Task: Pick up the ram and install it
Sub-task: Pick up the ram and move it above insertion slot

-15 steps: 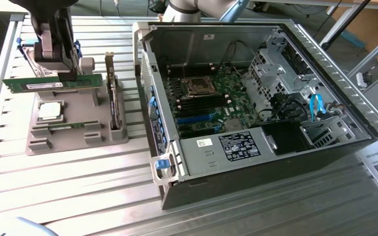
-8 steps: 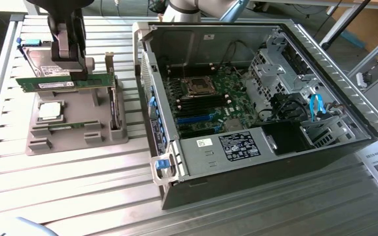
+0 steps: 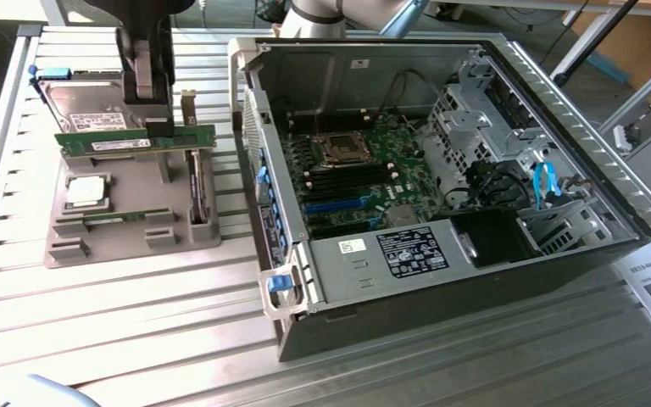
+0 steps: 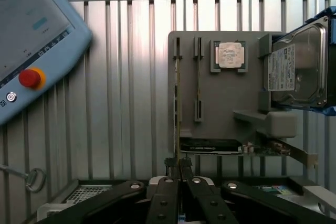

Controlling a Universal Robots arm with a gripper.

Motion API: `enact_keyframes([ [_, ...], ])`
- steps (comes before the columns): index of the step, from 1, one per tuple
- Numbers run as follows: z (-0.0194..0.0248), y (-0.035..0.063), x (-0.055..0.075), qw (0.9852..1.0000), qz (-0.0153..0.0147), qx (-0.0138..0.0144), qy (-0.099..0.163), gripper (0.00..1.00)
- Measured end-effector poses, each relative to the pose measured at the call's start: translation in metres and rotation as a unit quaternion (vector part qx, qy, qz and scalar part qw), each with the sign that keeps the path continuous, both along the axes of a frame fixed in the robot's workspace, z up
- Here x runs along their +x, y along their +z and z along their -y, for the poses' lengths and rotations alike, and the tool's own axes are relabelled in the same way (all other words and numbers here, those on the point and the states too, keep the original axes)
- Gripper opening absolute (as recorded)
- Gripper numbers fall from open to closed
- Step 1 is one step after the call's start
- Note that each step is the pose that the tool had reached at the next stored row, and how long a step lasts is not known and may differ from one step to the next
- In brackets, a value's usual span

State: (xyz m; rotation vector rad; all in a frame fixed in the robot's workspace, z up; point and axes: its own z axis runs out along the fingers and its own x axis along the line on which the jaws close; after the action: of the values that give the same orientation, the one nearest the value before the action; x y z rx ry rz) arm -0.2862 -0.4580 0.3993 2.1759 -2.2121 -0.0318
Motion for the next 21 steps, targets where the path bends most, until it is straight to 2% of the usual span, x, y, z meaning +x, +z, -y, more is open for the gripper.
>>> enact_keyframes([
  [8,-0.0001,0.0001,0.022,1.0,-0.0001,0.0,0.001,0.12],
  [21,-0.0002,0.0,0.066,1.0,0.0,0.0,0.002,0.12],
])
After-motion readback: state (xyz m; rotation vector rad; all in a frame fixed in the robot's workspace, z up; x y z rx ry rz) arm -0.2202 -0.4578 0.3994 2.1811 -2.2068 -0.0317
